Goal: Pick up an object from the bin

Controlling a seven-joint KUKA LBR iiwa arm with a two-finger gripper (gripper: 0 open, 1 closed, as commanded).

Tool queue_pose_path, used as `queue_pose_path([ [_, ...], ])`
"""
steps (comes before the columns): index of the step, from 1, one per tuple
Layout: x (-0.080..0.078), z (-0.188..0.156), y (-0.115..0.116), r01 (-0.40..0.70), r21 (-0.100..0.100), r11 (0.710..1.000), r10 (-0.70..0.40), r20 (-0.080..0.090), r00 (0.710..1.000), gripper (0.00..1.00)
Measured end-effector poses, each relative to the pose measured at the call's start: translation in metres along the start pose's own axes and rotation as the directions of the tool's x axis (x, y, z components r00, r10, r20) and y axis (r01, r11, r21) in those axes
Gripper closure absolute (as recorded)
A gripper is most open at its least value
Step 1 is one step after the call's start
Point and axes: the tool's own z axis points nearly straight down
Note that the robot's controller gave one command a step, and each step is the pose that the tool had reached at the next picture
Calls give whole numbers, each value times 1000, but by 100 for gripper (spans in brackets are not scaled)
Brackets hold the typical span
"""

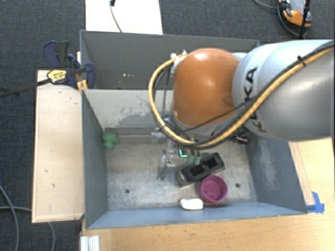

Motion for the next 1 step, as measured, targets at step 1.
queue_pose_path([
  [1,-2,-4,-1,-4,-1,1000,4,8,1000,0],
])
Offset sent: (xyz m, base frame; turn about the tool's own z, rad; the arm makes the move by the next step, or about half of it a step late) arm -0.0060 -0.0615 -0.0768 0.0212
